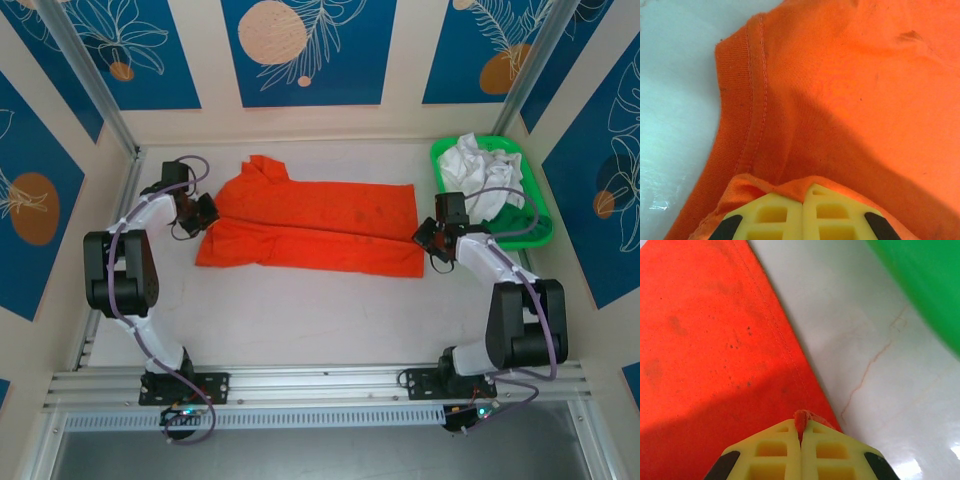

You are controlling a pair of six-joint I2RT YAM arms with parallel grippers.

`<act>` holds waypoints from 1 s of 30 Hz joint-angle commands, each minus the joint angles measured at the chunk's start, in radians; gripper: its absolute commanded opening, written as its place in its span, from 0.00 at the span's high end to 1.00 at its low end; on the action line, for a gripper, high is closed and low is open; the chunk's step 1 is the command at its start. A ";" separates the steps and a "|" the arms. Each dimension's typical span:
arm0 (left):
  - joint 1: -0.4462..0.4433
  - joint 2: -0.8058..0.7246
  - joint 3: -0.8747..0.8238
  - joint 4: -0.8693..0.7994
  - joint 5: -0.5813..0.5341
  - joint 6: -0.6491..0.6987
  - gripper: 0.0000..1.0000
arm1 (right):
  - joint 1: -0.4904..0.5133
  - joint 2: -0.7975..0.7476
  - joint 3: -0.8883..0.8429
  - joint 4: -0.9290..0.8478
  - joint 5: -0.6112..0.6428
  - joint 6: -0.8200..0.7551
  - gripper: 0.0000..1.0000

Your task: Fold and stack the t-shirts

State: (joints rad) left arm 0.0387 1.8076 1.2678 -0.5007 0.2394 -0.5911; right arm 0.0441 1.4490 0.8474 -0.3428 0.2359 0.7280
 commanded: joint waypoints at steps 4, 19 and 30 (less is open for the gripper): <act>0.009 0.010 0.013 0.014 -0.042 0.030 1.00 | -0.014 0.053 0.058 0.025 -0.006 -0.033 1.00; 0.009 0.009 0.000 0.008 -0.073 0.034 1.00 | -0.027 0.139 0.119 0.022 -0.053 -0.081 0.98; 0.001 -0.087 -0.042 0.044 -0.098 0.002 0.20 | -0.010 -0.072 0.050 0.032 -0.060 -0.172 0.17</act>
State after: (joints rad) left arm 0.0414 1.7897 1.2457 -0.4725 0.1719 -0.5854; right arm 0.0177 1.4528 0.9188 -0.3000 0.1684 0.5980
